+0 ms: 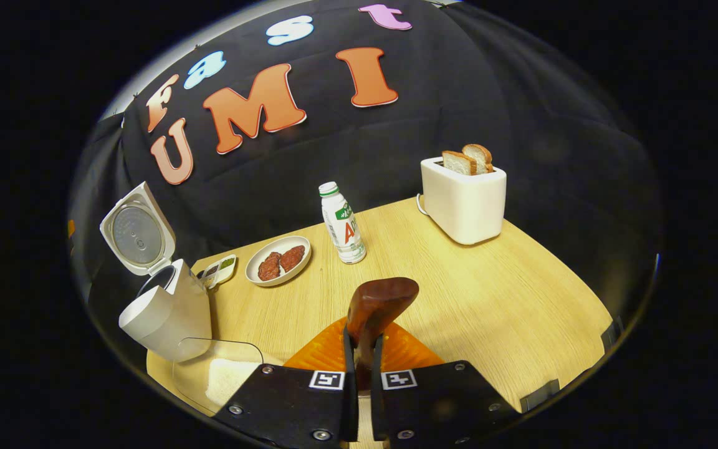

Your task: Close the left gripper, press the button to open the rice cooker; take a wooden spoon from the chopstick holder with the right hand, scoop a spoonful of rice and pour it into the rice cooker, then put the wooden spoon back into the chopstick holder.

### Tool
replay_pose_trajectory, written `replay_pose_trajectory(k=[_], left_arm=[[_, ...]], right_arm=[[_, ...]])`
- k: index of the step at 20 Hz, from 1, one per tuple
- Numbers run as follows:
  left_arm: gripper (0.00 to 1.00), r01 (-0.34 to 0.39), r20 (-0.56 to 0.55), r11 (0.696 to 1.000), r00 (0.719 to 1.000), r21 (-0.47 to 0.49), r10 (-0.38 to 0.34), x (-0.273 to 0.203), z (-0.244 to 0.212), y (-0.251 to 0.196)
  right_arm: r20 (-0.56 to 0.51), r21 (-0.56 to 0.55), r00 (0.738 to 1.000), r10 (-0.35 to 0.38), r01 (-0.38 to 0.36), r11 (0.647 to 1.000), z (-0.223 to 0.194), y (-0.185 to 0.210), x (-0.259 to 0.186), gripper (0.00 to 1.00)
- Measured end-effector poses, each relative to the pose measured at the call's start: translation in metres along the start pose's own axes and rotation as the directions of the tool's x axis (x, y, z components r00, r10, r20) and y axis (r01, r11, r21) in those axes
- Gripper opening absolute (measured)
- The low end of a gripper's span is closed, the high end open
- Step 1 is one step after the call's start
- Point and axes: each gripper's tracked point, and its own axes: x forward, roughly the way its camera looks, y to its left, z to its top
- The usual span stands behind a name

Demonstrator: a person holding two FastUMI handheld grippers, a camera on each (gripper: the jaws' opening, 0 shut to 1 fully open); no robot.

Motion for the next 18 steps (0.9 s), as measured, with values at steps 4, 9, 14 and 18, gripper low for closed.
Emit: replay_pose_trajectory(k=[4,9,14,18], left_arm=[[1.00,-0.015,0.005,1.000,1.000,-0.013,0.015,0.001,0.004,0.013],[1.00,-0.011,0.001,1.000,1.000,0.017,0.011,0.003,0.008,0.017],[1.00,0.043,-0.015,0.999,0.999,0.018,-0.043,0.010,0.013,-0.004],[1.00,0.064,0.003,0.997,0.998,0.047,-0.065,0.008,0.027,-0.015]], right_arm=[[-0.040,-0.067,0.998,-0.047,0.044,0.997,-0.003,-0.006,0.001,0.19],[-0.092,-0.024,0.988,-0.122,0.120,0.992,-0.014,-0.026,-0.004,0.53],[-0.086,0.046,0.988,-0.127,0.132,0.990,-0.003,-0.032,-0.020,0.95],[0.003,0.058,0.991,-0.135,0.134,0.989,0.044,-0.030,-0.039,0.95]])
